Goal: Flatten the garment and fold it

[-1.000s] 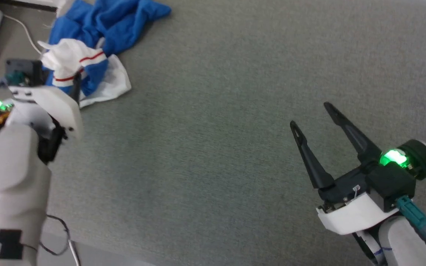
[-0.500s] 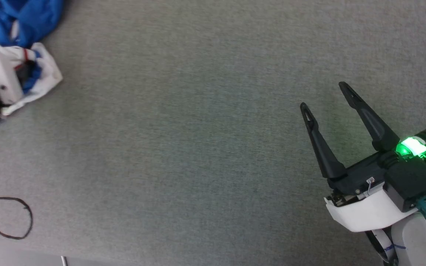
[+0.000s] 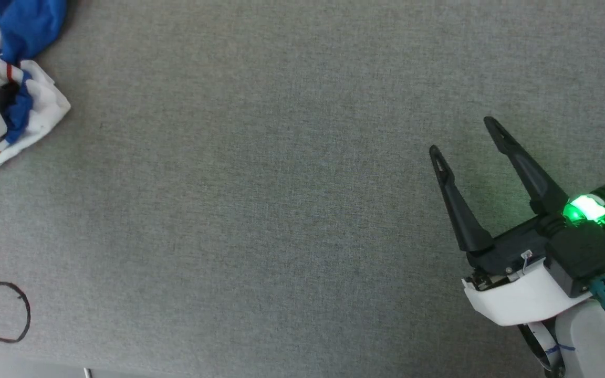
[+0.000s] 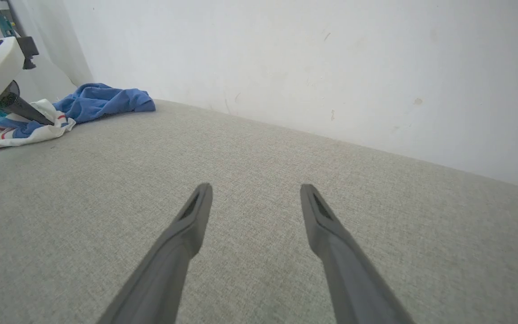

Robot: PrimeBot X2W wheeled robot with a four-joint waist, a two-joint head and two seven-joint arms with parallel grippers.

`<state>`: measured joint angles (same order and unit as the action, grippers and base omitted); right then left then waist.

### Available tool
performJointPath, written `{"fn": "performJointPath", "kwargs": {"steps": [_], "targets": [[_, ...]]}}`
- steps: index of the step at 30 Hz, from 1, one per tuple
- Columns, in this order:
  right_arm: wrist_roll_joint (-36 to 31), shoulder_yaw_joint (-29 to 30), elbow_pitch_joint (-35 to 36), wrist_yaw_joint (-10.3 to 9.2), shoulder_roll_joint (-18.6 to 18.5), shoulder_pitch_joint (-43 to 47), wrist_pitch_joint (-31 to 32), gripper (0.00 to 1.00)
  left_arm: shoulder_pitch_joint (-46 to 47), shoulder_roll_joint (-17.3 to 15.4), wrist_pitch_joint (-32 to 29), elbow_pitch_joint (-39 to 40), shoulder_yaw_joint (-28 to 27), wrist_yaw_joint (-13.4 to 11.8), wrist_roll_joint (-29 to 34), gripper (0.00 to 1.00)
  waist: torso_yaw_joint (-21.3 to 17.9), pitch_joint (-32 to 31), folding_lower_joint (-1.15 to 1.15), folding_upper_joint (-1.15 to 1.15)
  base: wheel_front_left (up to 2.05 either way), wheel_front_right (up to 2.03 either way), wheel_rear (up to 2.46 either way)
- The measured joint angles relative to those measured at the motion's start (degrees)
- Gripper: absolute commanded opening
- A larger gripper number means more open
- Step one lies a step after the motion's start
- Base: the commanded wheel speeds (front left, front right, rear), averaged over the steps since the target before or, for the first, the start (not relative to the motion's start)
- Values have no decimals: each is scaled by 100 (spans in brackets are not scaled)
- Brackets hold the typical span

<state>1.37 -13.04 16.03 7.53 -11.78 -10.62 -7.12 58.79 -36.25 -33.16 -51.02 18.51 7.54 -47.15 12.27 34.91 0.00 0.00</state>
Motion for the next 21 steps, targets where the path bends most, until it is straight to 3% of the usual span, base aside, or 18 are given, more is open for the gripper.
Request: {"fn": "performJointPath", "kwargs": {"steps": [7, 12, 21], "targets": [[22, -8, -312, 0, 70, 20, -119, 100, -257, -51, 800, 92, 458, -1, 52, 0, 62, -422, 1, 0, 0, 0, 0], [42, 77, -600, 0, 199, 165, -255, 100, -231, -245, 2011, 159, 506, -2, 149, 0, 99, -854, 0, 0, 0, 0, 0], [73, 194, -1098, 0, 482, 426, -460, 100, -226, -196, 3706, 767, 702, -2, 272, 0, 122, -1748, -1, 0, 0, 0, 0]]}}
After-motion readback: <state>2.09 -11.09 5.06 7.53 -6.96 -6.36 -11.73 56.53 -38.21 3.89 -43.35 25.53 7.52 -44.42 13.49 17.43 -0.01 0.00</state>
